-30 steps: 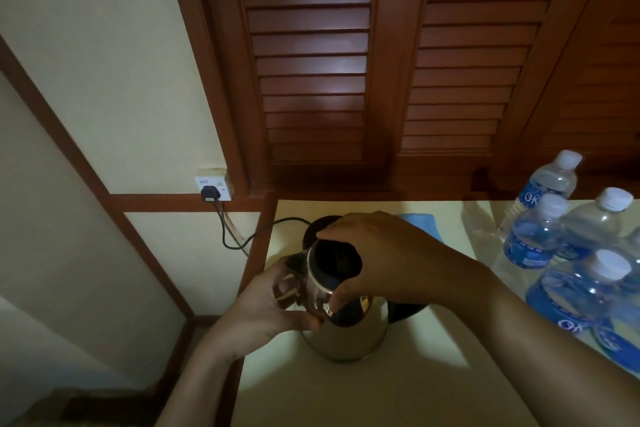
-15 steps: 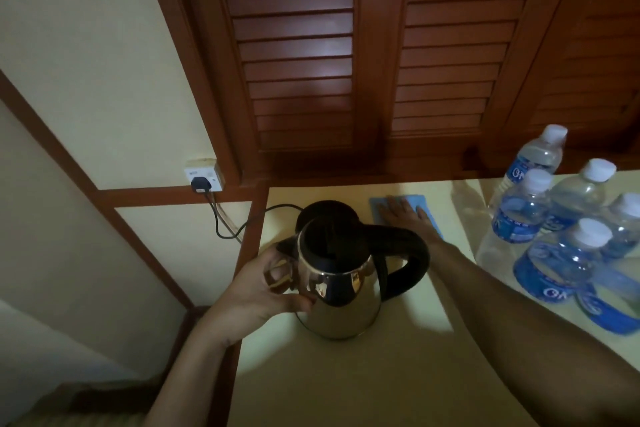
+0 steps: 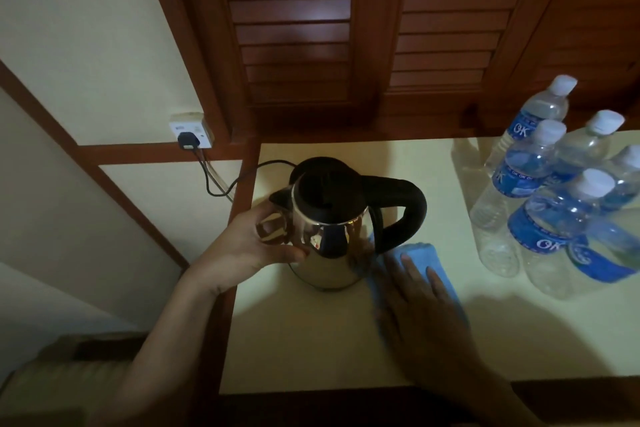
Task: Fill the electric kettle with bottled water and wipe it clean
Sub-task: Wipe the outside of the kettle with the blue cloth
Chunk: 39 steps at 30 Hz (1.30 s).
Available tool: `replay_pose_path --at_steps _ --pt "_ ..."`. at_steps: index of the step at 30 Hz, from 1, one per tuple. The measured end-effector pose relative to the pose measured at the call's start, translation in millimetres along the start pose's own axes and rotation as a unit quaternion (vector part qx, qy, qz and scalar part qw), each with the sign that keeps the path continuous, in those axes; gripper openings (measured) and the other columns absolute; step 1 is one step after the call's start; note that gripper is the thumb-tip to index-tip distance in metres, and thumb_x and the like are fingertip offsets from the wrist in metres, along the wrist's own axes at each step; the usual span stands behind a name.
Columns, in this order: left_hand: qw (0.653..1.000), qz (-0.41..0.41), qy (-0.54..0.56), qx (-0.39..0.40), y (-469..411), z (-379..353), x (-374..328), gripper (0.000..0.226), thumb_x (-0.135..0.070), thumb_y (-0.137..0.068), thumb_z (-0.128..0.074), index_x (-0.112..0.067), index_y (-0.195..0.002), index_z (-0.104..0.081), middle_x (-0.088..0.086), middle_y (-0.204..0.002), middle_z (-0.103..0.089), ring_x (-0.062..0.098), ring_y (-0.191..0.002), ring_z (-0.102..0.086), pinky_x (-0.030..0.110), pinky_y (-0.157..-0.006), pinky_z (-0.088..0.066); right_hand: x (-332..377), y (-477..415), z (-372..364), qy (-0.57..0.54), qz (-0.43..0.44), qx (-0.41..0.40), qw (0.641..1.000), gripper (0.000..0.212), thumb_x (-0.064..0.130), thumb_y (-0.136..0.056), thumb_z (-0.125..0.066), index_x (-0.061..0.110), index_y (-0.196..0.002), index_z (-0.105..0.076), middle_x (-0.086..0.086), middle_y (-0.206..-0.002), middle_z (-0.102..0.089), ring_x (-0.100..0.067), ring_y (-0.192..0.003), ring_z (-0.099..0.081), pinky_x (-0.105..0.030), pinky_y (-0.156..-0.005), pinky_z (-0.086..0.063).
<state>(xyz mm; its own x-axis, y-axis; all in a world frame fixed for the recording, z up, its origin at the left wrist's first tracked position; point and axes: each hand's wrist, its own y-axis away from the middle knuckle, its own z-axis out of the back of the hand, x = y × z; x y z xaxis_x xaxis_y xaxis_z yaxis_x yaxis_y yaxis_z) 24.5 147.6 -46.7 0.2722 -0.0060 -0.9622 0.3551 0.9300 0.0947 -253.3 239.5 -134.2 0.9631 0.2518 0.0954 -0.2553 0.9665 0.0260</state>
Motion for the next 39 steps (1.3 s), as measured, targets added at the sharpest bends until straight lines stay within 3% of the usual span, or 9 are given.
replay_pose_path --at_steps 6,13,18,21,24,27,30,33,39 --pt "1.0 0.019 -0.005 -0.003 -2 3 5 0.065 -0.021 -0.062 -0.089 -0.049 -0.115 -0.063 -0.019 -0.125 -0.065 0.008 -0.126 -0.056 0.046 -0.109 -0.045 32 20 -4 0.001 0.069 -0.032 0.997 0.062 0.049 -0.094 -0.042 0.022 -0.15 -0.046 -0.008 -0.157 -0.043 -0.029 -0.144 -0.041 -0.052 -0.112 -0.023" --pt "1.0 0.02 0.004 0.01 -2 6 6 0.073 -0.019 -0.065 -0.088 -0.052 -0.123 -0.057 -0.028 -0.128 -0.061 0.003 -0.126 -0.054 0.033 -0.103 -0.047 50 10 -9 0.012 0.197 -0.023 0.98 0.063 0.049 -0.089 -0.049 0.026 -0.147 -0.048 -0.001 -0.154 -0.048 -0.022 -0.14 -0.048 -0.043 -0.112 -0.024" --pt "1.0 0.017 0.01 0.017 -3 7 5 0.071 -0.018 -0.064 -0.087 -0.053 -0.119 -0.059 -0.029 -0.126 -0.061 -0.004 -0.121 -0.056 0.029 -0.1 -0.049 71 -11 -15 0.013 0.275 -0.002 0.961 0.063 0.049 -0.096 -0.042 0.024 -0.153 -0.036 -0.002 -0.16 -0.038 -0.021 -0.15 -0.027 -0.042 -0.122 -0.015" --pt "1.0 0.015 0.007 0.011 -4 7 4 0.07 -0.018 -0.063 -0.088 -0.058 -0.113 -0.061 -0.027 -0.124 -0.063 0.003 -0.125 -0.055 0.032 -0.101 -0.048 85 -19 -13 0.04 0.276 0.0 0.96 0.065 0.054 -0.096 -0.041 0.026 -0.155 -0.034 0.0 -0.162 -0.035 -0.019 -0.15 -0.029 -0.042 -0.12 -0.019" --pt "1.0 0.011 -0.001 0.014 -3 7 4 0.069 -0.017 -0.065 -0.088 -0.056 -0.115 -0.06 -0.025 -0.127 -0.062 0.003 -0.125 -0.055 0.038 -0.103 -0.046 96 -25 -7 0.004 0.297 0.019 0.955 0.063 0.048 -0.101 -0.037 0.025 -0.158 -0.024 -0.001 -0.167 -0.021 -0.02 -0.154 -0.014 -0.05 -0.116 -0.001" --pt "1.0 0.005 -0.005 0.011 -1 6 3 0.068 -0.017 -0.065 -0.086 -0.05 -0.119 -0.06 -0.024 -0.127 -0.062 -0.002 -0.121 -0.057 0.034 -0.104 -0.045 104 -37 2 -0.07 0.321 0.052 0.943 0.058 0.039 -0.107 -0.033 0.026 -0.16 -0.014 0.0 -0.17 0.0 -0.018 -0.155 0.009 -0.037 -0.114 0.021" --pt "1.0 -0.009 -0.008 0.011 1 6 1 0.067 -0.015 -0.067 -0.083 -0.036 -0.125 -0.057 -0.021 -0.127 -0.063 0.001 -0.121 -0.059 0.03 -0.101 -0.047 114 -49 2 -0.065 0.334 0.035 0.94 0.053 0.039 -0.108 -0.032 0.024 -0.158 -0.022 -0.003 -0.169 -0.008 -0.022 -0.156 0.0 -0.04 -0.122 0.004" --pt "0.999 -0.028 -0.028 0.006 2 7 2 0.062 -0.012 -0.072 -0.083 -0.036 -0.124 -0.058 -0.015 -0.13 -0.063 0.005 -0.124 -0.058 0.035 -0.102 -0.047 124 -58 -4 -0.043 0.336 0.016 0.941 0.051 0.04 -0.107 -0.034 0.024 -0.155 -0.027 -0.004 -0.168 -0.016 -0.025 -0.155 -0.009 -0.046 -0.122 -0.015" --pt "1.0 -0.017 -0.003 0.008 2 5 4 0.066 -0.011 -0.071 -0.083 -0.032 -0.128 -0.057 -0.014 -0.132 -0.062 0.005 -0.125 -0.057 0.036 -0.105 -0.046 113 -48 -5 -0.041 0.335 0.023 0.941 0.053 0.04 -0.108 -0.031 0.026 -0.158 -0.019 -0.002 -0.169 -0.009 -0.023 -0.156 0.0 -0.043 -0.123 -0.003"
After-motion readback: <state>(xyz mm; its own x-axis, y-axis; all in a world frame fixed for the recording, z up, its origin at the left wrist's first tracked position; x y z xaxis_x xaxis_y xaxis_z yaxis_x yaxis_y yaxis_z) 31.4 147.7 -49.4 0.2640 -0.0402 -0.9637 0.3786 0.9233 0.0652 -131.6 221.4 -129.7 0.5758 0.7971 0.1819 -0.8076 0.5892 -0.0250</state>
